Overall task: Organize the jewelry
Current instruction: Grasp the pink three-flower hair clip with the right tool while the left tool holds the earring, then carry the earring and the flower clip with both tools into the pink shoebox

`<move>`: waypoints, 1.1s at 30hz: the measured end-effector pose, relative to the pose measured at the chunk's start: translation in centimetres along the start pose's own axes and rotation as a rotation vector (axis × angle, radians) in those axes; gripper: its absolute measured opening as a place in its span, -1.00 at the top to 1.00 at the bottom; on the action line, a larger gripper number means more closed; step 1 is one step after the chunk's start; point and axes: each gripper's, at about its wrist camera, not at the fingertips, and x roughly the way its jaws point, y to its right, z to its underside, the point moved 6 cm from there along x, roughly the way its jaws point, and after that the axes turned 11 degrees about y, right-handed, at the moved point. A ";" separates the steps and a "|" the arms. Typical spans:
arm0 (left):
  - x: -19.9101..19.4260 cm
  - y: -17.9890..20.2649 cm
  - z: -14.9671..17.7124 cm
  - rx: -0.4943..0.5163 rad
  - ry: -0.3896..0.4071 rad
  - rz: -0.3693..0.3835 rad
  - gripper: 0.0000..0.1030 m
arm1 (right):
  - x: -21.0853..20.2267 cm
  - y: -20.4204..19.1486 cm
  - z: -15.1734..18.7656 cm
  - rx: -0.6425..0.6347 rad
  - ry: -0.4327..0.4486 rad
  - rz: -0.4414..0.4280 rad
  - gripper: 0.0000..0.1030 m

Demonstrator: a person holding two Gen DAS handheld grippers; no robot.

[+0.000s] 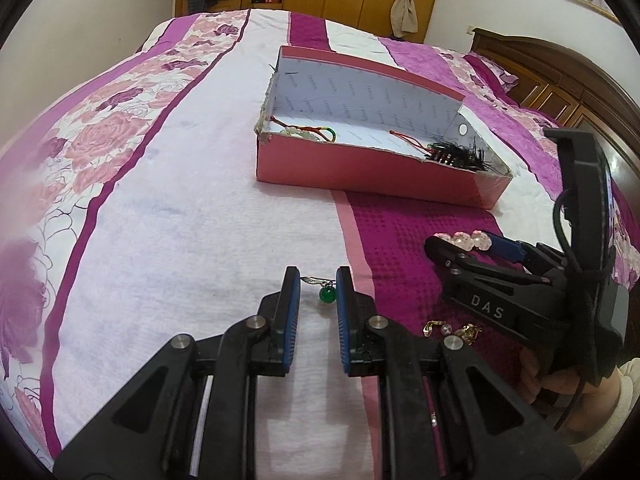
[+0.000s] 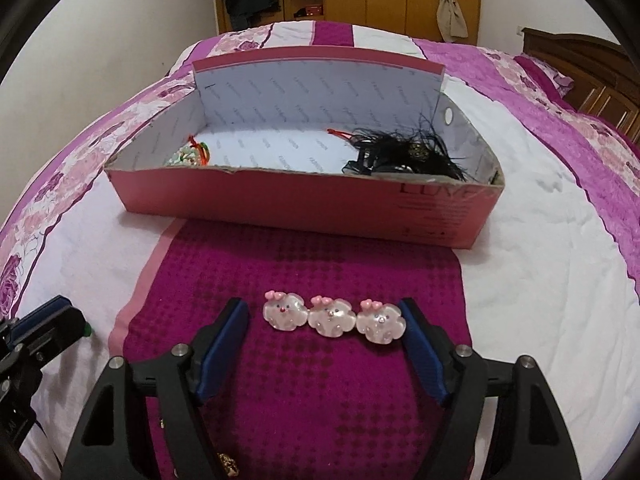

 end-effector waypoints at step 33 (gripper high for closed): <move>-3.1 3.5 -5.3 0.086 0.214 0.069 0.82 | -8.8 2.4 -3.8 0.034 0.276 -0.079 -0.34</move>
